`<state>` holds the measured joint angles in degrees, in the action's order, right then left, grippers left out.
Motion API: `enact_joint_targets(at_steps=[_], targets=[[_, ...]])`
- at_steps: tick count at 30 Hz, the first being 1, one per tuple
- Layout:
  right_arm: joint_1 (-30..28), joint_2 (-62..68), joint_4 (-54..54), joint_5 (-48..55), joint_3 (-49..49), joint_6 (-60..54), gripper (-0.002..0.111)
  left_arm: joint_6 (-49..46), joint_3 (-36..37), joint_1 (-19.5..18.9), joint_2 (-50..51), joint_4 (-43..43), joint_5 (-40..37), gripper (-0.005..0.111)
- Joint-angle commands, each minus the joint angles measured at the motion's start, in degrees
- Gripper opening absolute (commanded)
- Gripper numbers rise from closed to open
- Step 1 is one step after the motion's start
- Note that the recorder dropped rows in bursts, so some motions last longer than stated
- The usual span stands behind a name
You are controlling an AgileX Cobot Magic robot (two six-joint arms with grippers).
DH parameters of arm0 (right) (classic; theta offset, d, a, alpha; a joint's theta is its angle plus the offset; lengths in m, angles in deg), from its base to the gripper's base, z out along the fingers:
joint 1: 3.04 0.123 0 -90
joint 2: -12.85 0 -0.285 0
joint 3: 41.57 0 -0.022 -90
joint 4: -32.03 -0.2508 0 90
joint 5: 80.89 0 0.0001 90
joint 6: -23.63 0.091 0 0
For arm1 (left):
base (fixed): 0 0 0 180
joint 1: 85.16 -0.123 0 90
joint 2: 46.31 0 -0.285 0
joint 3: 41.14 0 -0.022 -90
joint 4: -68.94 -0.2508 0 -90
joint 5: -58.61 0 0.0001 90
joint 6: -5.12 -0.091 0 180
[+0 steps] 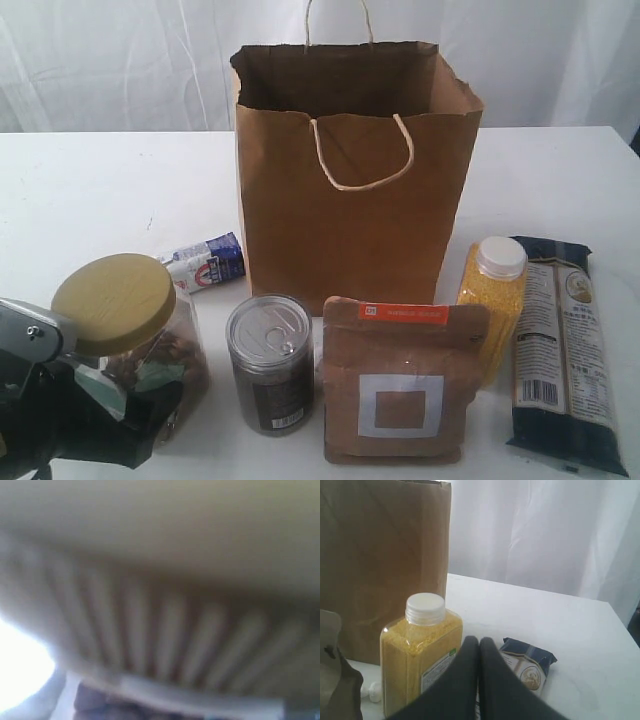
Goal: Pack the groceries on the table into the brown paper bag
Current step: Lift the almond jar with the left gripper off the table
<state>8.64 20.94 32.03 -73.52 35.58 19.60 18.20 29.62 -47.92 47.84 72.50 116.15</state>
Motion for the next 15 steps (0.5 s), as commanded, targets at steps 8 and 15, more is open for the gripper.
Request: enact_joint_targets(at_steps=[8, 15], targets=[[-0.4, -0.3, 0.0, -0.6, 0.1, -0.3, 0.0, -1.3, 0.4, 0.0, 2.5, 1.9, 7.4, 0.1], [-0.4, -0.3, 0.0, -0.6, 0.1, -0.3, 0.0, -1.3, 0.4, 0.0, 2.5, 1.5, 8.4, 0.1]])
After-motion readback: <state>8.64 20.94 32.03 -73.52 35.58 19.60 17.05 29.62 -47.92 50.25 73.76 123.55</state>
